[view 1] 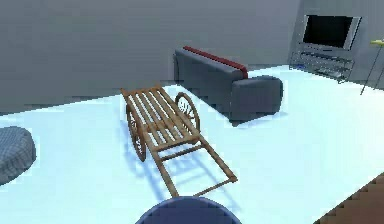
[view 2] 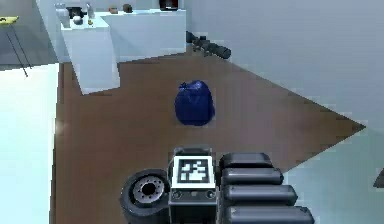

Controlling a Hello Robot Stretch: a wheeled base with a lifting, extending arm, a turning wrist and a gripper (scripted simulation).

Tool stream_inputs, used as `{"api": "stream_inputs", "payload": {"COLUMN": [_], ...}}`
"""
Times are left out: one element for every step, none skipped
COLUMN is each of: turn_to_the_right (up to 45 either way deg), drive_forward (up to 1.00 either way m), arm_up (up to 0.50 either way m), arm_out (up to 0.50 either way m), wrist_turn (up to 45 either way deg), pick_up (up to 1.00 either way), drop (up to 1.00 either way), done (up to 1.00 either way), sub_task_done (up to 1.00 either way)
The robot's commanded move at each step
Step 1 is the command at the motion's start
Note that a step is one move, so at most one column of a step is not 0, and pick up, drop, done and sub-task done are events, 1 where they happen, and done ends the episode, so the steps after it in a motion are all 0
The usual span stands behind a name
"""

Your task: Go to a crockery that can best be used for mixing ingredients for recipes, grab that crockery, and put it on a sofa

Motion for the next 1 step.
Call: {"api": "stream_inputs", "payload": {"turn_to_the_right": [-27.0], "drive_forward": [0.00], "arm_up": [0.00], "arm_out": [0.00], "wrist_turn": [0.0], "pick_up": [0.00], "drop": [0.00], "done": [0.00], "sub_task_done": [0.00]}}
